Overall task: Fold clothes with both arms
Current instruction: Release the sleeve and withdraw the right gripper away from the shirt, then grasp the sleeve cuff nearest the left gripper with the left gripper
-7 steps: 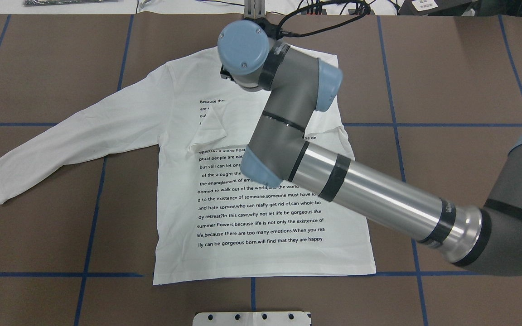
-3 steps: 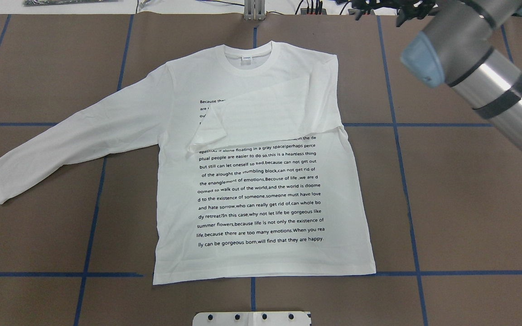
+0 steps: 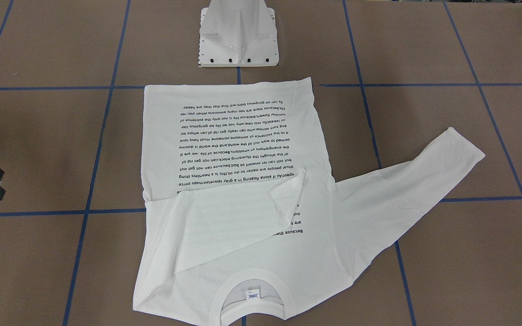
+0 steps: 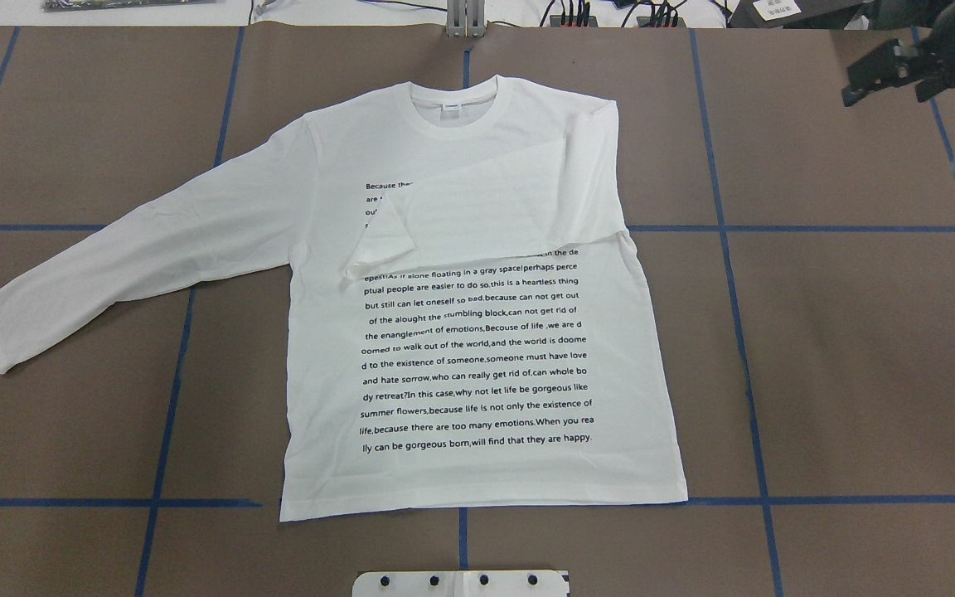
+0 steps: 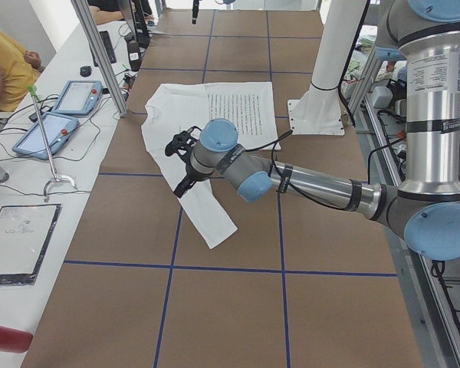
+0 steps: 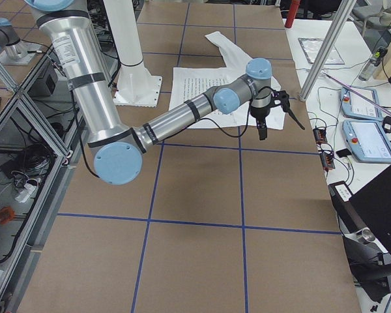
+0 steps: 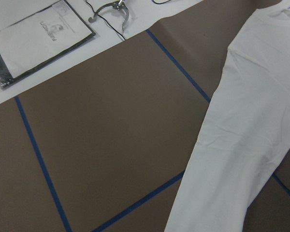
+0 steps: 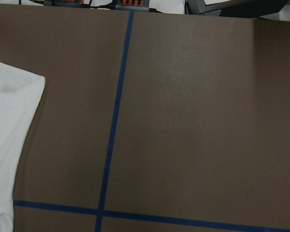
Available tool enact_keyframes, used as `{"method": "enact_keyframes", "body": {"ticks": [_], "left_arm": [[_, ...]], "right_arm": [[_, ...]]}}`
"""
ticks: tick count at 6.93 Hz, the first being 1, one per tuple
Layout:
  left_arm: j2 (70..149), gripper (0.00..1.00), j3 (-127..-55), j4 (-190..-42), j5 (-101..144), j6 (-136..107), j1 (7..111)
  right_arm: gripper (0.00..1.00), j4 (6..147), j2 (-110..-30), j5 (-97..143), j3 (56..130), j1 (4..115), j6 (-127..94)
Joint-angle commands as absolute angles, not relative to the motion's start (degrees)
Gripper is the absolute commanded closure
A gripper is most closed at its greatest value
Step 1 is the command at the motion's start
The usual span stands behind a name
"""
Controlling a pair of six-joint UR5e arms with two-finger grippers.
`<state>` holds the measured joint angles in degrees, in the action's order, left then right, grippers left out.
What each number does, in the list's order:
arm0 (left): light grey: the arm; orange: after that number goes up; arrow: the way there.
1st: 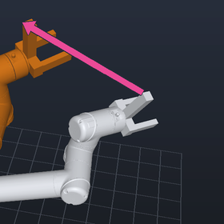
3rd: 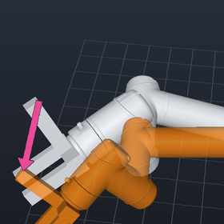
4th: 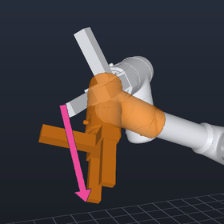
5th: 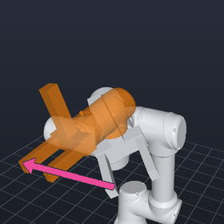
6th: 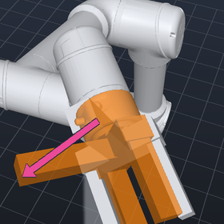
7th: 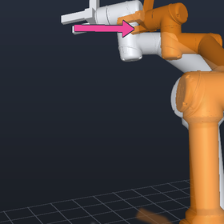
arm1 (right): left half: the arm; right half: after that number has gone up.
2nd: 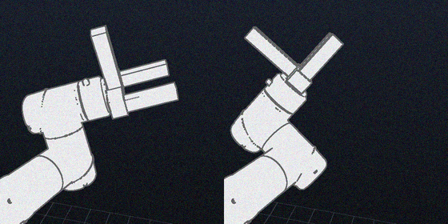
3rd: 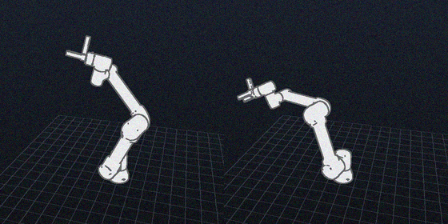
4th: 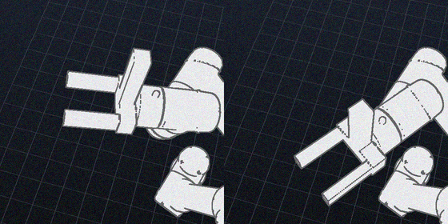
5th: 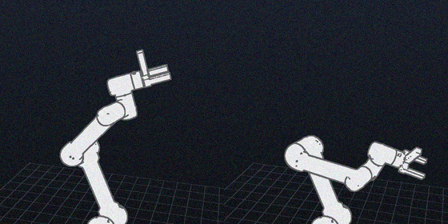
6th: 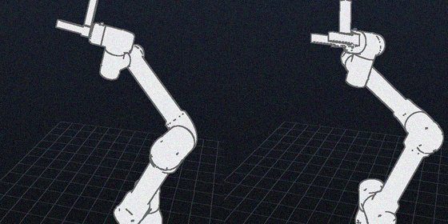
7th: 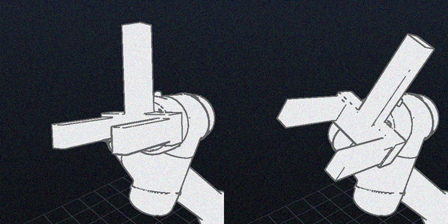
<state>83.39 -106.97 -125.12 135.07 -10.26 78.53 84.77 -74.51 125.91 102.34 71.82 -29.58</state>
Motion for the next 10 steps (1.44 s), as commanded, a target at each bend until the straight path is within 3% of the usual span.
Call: {"method": "enact_keyframes", "body": {"ticks": [1,3,4,8,10], "left_arm": [[78.2,0.00,-103.9,-137.6,125.0,-26.1,69.5],[77.3,0.03,-91.4,-153.5,121.8,-30.6,67.2],[77.3,0.03,-89.2,-156.7,120.3,-33.5,65.0],[77.3,0.03,-89.1,-159.3,108.4,-46.9,47.7],[76.7,0.08,-89.0,-159.2,107.1,-46.5,46.4]], "right_arm": [[0.01,84.6,-85.8,125.9,110.7,74.0,-26.7],[0.00,84.6,-86.6,125.7,111.4,74.0,-27.3],[0.00,84.6,-86.6,125.7,111.5,74.0,-27.4],[0.00,84.6,-86.6,125.6,111.4,74.0,-27.4],[0.00,84.6,-86.6,125.6,111.2,74.0,-27.4]]}}
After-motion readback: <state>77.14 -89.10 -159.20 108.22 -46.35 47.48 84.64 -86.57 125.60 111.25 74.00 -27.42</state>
